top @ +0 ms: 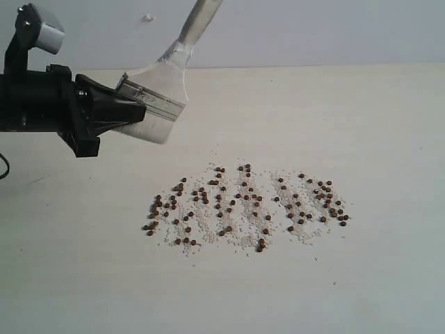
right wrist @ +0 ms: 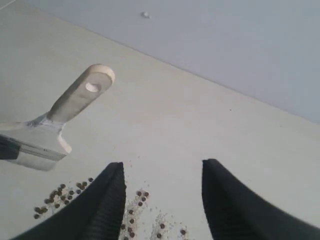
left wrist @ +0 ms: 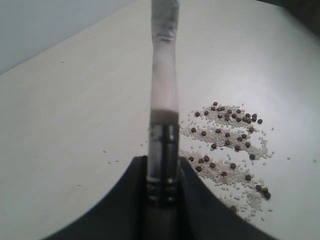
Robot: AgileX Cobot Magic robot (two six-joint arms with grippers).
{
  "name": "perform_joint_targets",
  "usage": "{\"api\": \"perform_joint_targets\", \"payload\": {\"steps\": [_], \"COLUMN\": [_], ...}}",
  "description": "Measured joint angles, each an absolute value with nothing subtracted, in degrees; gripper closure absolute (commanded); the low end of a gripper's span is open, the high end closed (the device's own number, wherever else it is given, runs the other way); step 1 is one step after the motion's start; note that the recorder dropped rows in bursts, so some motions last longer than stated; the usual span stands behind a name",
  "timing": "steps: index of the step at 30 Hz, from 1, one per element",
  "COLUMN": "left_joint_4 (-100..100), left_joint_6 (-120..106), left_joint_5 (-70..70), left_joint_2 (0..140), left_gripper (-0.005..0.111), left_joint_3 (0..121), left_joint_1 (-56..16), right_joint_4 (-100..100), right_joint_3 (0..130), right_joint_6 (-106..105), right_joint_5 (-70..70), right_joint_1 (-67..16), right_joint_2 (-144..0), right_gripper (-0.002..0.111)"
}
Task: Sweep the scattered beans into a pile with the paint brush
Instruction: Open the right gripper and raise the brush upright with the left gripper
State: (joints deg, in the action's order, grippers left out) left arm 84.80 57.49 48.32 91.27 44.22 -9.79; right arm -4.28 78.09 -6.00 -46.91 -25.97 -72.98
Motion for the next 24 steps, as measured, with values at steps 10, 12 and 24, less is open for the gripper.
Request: {"api": "perform_joint_targets", "payload": {"steps": [10,12,24], "left_joint_4": [84.3,83.99,79.23], "left_joint_6": [57.14,56.78,51.28], "left_joint_5": [59.6,61.95,69.0], "left_joint_2": [91.18,91.29,97.29], "left_gripper": [0.107,0.107,0.107], "left_joint_3": [43.88,43.5,42.11], "left_joint_1": [-4.56,-3.24,-1.93], "right_joint_4": [1.32,1.32,-4.25], "right_joint_3": [66.68,64.52,59.8], "right_joint_6": [9.74,12.03,19.44], "right_joint_5": [-33.32,-27.84,-7.53], "right_joint_1": [-25.97,-25.97,-25.97], "right_joint_2": [-72.98,-72.98,-76.06], "right_gripper": [0.108,0.108,0.108]}}
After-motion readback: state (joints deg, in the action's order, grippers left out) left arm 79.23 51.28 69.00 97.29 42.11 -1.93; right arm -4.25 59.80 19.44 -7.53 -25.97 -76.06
